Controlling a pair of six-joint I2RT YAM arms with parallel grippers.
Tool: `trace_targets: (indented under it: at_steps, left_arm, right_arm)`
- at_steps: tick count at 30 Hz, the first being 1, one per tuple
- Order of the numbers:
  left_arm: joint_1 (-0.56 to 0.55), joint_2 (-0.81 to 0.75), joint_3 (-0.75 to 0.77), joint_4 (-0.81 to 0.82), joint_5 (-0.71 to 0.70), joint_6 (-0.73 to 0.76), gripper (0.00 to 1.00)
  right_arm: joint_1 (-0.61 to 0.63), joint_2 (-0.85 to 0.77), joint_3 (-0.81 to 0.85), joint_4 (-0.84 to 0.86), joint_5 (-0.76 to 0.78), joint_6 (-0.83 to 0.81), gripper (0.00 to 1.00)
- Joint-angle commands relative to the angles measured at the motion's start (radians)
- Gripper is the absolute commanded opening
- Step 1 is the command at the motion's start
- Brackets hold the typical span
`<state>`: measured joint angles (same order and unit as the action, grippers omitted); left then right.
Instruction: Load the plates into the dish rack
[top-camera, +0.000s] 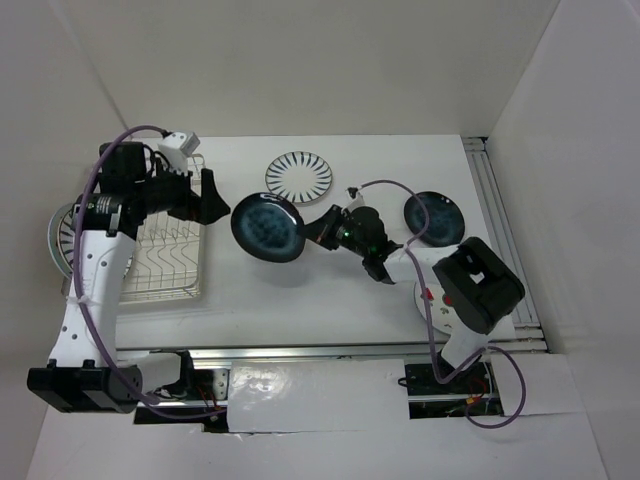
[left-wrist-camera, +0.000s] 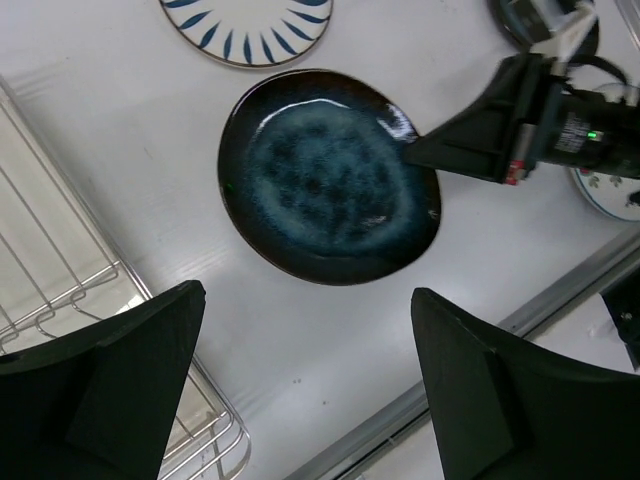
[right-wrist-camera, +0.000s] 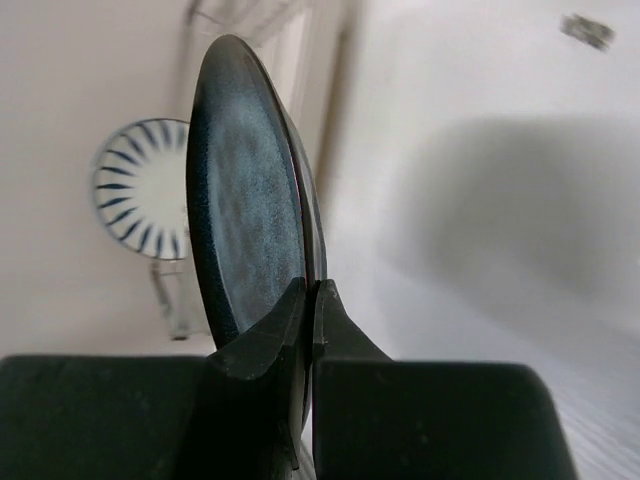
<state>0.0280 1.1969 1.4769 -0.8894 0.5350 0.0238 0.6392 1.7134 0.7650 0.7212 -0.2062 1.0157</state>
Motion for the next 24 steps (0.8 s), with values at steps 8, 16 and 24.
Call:
trace_targets:
  at_steps: [8, 16, 24]
  left_arm:
    - [-0.033, 0.082, -0.015, 0.127, -0.110, -0.099, 0.95]
    - [-0.033, 0.082, -0.061, 0.136, -0.110, -0.099, 0.93]
    - [-0.033, 0.082, -0.104, 0.136, -0.075, -0.090, 0.91]
  right_arm:
    - [0.019, -0.146, -0.012, 0.345, -0.093, 0.072, 0.00]
    - [0.028, -0.173, -0.029, 0.474, -0.139, 0.101, 0.00]
    - [0.037, -0.192, -0.029, 0.540, -0.157, 0.101, 0.00]
